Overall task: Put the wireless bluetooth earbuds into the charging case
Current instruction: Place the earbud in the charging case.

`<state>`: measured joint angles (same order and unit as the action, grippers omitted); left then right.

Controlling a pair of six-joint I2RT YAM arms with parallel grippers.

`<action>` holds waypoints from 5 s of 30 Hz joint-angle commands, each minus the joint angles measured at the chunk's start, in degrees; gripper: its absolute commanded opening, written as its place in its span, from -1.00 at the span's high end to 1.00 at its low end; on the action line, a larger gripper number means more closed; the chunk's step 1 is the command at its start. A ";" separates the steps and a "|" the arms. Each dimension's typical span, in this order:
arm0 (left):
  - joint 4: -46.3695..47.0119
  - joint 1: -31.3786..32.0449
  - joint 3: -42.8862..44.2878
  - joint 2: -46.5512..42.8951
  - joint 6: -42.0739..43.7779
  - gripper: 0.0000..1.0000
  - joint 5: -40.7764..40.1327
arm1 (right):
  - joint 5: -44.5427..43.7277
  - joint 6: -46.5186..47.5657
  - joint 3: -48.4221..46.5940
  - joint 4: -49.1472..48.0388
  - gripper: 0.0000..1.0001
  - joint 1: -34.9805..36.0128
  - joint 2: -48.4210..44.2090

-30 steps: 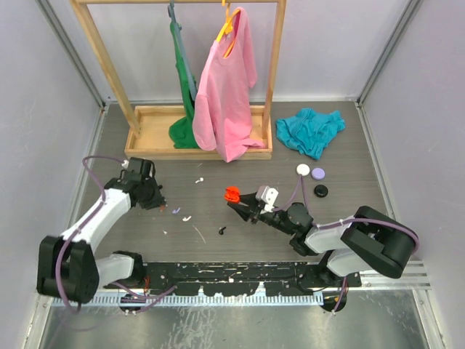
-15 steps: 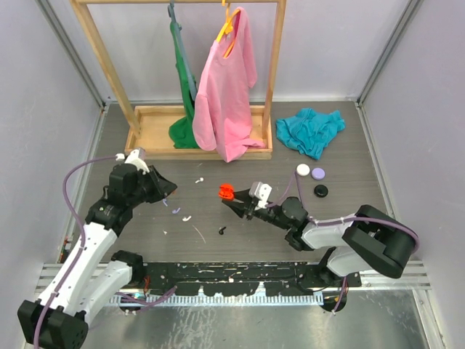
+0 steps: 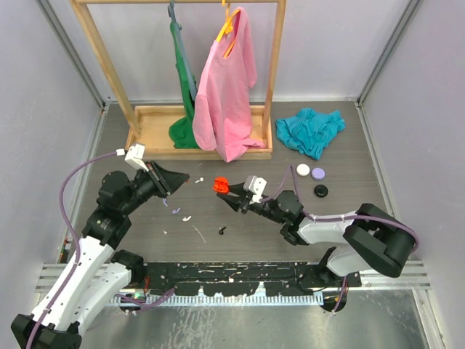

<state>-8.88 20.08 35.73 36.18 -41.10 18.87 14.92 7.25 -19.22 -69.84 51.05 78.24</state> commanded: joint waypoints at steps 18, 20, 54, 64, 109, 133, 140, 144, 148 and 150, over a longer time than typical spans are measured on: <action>31.00 12.52 -4.75 5.50 -4.44 0.84 -2.44 | 0.02 -1.53 -6.27 -12.97 0.92 0.97 6.48; 32.30 13.59 -4.80 6.49 -3.61 0.83 -3.32 | 0.11 -1.75 -6.42 -13.04 0.92 1.14 6.57; 30.72 19.85 -7.78 7.71 0.25 0.83 -9.39 | -1.68 -1.92 -5.48 -15.75 0.92 1.38 6.77; 27.74 20.76 -7.60 6.82 0.67 0.80 -12.53 | -1.86 -1.75 -4.80 -16.54 0.92 1.41 6.24; 23.14 28.12 -10.31 4.34 -7.60 0.59 -26.55 | -4.32 -1.83 -3.02 -20.89 0.92 1.34 7.37; 15.38 28.75 -3.09 1.64 -3.81 -0.22 -24.47 | -4.52 -1.48 -2.20 -21.47 0.92 1.35 6.50; 13.47 28.71 1.88 4.27 0.85 -0.30 -21.13 | -3.75 -1.55 -2.09 -20.89 0.92 1.36 5.75; 14.33 28.71 3.20 6.28 1.77 -0.30 -19.95 | -3.25 -1.84 -2.05 -20.60 0.92 1.36 5.36; 14.64 28.72 4.12 8.14 2.25 -0.30 -18.75 | -2.92 -2.04 -2.13 -20.51 0.92 1.34 5.26; 14.81 28.73 4.40 8.74 2.32 -0.30 -18.14 | -2.70 -2.23 -2.13 -20.51 0.92 1.34 5.35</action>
<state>4.01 48.64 37.12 44.29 -40.62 -1.30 11.31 5.02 -21.19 -85.14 52.29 85.76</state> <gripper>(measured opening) 0.650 0.329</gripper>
